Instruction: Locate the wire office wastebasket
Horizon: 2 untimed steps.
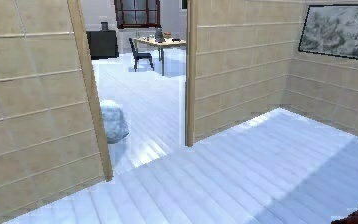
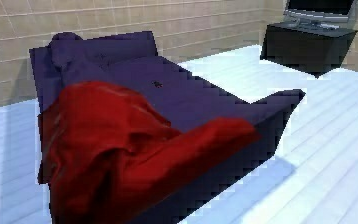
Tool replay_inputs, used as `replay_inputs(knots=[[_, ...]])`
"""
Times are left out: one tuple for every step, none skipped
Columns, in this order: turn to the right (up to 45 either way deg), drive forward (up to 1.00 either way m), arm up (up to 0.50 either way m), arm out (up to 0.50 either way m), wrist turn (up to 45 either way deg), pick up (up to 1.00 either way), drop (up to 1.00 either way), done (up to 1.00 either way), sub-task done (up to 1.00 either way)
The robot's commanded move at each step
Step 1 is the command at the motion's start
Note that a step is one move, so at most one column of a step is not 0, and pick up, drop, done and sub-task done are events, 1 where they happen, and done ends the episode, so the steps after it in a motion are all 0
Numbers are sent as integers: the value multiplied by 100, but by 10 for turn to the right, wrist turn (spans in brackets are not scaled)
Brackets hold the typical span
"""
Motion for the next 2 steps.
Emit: replay_inputs(knots=[[0, 100, 0, 0, 0, 0, 0, 0, 0], [0, 85, 0, 0, 0, 0, 0, 0, 0]])
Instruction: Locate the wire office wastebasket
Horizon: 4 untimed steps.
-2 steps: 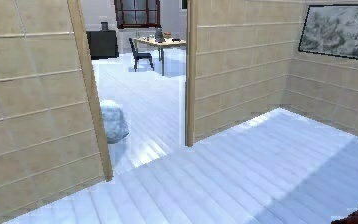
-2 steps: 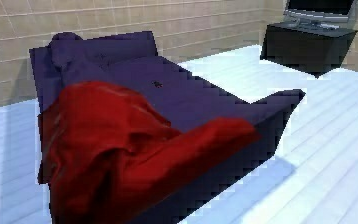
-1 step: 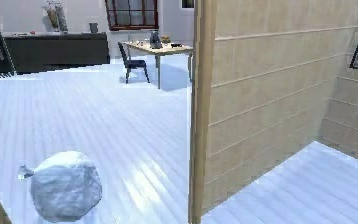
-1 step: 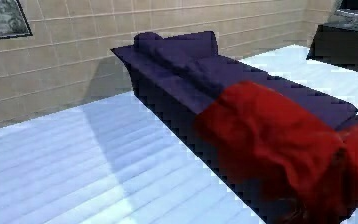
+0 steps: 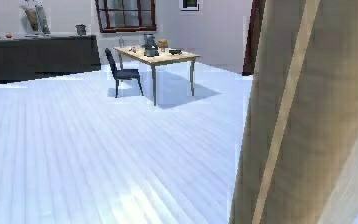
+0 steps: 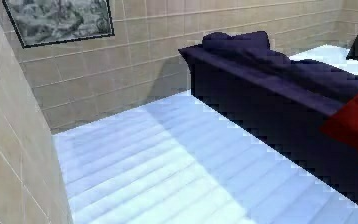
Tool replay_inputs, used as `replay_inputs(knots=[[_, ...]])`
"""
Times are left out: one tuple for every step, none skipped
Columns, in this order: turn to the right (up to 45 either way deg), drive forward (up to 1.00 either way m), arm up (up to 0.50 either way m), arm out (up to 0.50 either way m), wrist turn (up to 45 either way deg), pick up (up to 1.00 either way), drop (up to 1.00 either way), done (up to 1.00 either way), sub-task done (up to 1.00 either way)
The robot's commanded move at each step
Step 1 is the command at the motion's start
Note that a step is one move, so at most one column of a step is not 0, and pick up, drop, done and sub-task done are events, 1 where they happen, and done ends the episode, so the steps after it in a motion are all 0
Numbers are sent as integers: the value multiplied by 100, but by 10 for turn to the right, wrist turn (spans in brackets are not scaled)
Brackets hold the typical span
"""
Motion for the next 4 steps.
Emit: replay_inputs(knots=[[-330, 0, 0, 0, 0, 0, 0, 0, 0], [0, 30, 0, 0, 0, 0, 0, 0, 0], [450, 0, 0, 0, 0, 0, 0, 0, 0], [240, 0, 0, 0, 0, 0, 0, 0, 0]])
